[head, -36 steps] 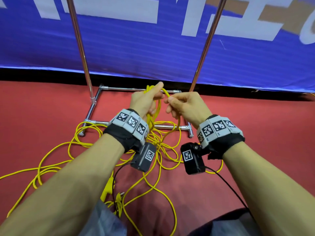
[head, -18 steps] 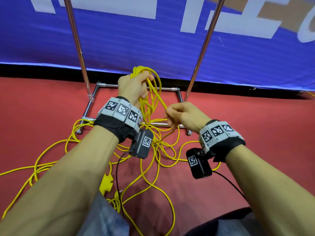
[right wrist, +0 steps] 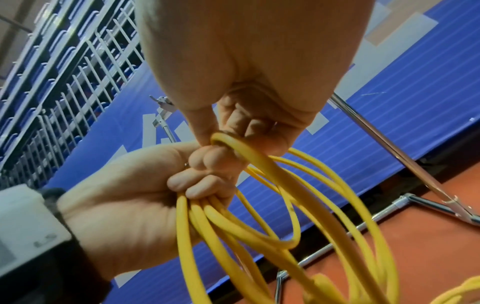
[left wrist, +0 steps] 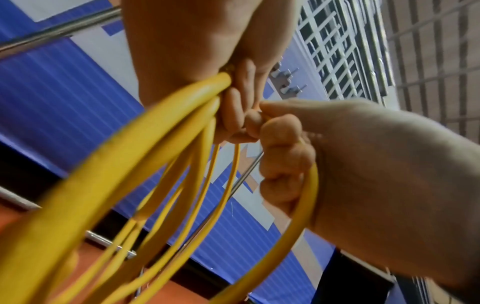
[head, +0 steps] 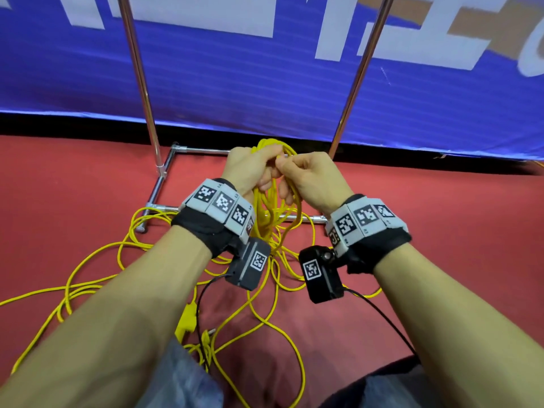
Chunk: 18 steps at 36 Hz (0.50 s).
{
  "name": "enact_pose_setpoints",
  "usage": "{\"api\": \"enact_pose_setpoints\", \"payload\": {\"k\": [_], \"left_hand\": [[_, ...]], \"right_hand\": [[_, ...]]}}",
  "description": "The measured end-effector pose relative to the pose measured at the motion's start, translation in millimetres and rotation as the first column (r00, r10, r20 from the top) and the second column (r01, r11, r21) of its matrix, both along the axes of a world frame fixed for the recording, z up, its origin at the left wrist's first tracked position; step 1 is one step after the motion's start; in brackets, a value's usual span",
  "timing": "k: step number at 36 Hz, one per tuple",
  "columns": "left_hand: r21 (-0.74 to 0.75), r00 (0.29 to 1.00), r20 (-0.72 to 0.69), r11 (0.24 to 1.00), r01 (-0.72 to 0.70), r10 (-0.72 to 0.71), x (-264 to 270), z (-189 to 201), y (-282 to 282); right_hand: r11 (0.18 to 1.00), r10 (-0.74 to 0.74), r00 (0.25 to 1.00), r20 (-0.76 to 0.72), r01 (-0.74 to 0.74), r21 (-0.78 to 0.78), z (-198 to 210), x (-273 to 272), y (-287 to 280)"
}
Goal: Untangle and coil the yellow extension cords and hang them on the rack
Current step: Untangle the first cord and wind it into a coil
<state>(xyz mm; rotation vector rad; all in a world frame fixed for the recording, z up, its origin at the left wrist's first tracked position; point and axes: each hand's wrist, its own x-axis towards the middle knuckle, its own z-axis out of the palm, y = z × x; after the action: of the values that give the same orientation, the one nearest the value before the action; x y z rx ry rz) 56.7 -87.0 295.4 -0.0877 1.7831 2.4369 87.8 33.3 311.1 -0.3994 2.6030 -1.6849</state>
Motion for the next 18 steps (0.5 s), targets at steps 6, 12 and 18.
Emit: {"api": "enact_pose_setpoints", "payload": {"k": [6,12,18], "left_hand": [[0.103,1.000,-0.014,0.995,-0.006,0.007,-8,8,-13],[0.022,0.999,-0.030,0.999,0.036,-0.036,-12,2,-19],[-0.030,0.994,-0.011,0.994,0.107,-0.107,-8,-1,-20]], "right_hand": [[0.987,0.159,0.943,0.291,-0.147,-0.066,-15,11,21],[0.970,0.233,0.936,0.266,-0.242,0.000,-18,17,34],[0.987,0.159,0.977,0.140,-0.161,0.003,2,16,16]]}}
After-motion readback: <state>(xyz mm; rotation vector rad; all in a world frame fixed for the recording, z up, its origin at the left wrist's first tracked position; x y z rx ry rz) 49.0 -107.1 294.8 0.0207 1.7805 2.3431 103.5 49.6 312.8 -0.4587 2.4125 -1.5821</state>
